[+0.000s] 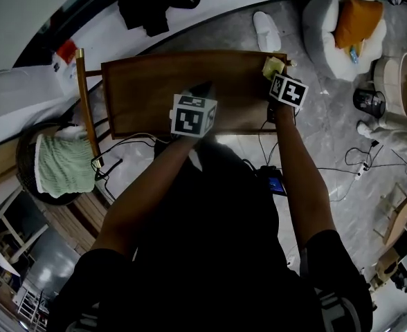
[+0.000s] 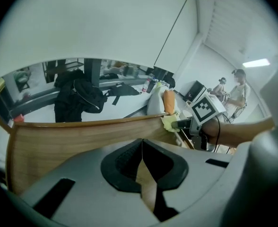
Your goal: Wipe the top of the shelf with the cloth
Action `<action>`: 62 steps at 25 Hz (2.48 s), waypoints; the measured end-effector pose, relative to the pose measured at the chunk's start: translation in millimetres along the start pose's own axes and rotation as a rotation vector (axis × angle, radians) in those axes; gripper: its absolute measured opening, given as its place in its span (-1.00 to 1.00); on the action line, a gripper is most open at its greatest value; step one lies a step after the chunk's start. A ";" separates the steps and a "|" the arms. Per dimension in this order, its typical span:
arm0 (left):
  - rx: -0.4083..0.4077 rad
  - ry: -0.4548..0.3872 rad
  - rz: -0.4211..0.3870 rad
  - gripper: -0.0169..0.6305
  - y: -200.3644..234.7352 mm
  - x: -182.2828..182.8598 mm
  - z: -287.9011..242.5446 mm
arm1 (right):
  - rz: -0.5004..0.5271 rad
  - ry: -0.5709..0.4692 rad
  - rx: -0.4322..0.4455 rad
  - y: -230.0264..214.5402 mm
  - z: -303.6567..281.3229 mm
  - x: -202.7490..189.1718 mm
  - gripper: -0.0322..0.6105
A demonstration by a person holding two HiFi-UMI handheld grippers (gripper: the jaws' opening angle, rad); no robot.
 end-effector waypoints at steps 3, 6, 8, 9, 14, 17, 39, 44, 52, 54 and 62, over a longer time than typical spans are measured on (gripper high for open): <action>0.008 -0.030 0.016 -0.91 15.4 -2.1 21.6 | -0.006 -0.019 0.033 17.9 16.3 -2.2 -0.76; 0.031 -0.056 0.038 -0.91 39.0 -7.0 52.7 | 0.025 -0.049 0.104 61.7 41.1 -3.2 -0.76; 0.047 -0.067 0.052 -0.91 58.3 -11.0 75.6 | 0.042 -0.067 0.156 100.0 57.7 -2.2 -0.76; 0.057 -0.072 0.060 -0.91 69.0 -13.3 87.7 | 0.045 -0.073 0.186 121.7 64.9 -2.3 -0.76; 0.123 -0.099 0.104 -0.91 122.8 -26.4 152.0 | 0.099 -0.116 0.394 244.1 94.5 -11.3 -0.76; 0.148 -0.125 0.143 -0.91 149.4 -30.4 188.2 | 0.126 -0.095 0.476 309.1 103.2 -20.9 -0.76; 0.189 -0.195 0.174 -0.91 239.1 -57.6 300.0 | 0.315 0.036 0.566 529.0 65.3 -76.8 -0.76; 0.179 -0.203 0.181 -0.91 230.5 -59.8 295.9 | 0.380 0.037 0.532 528.7 61.6 -78.2 -0.76; 0.164 -0.191 0.155 -0.91 210.8 -52.3 278.6 | 0.464 -0.014 0.518 511.5 58.3 -74.3 -0.76; 0.161 -0.189 0.153 -0.91 206.1 -49.7 271.7 | 0.459 -0.009 0.513 501.4 58.5 -72.1 -0.76; 0.137 -0.144 0.146 -0.91 177.6 -50.1 232.7 | 0.439 -0.003 0.432 431.7 51.8 -68.6 -0.76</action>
Point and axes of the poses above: the fingertips, and each gripper's own axes: z backward along the fingers, y to its left, x out of its top, the point moved 4 cm from there along z, backward along the fingers, and after that the axes turned 10 degrees about -x, right-handed, at the moved point
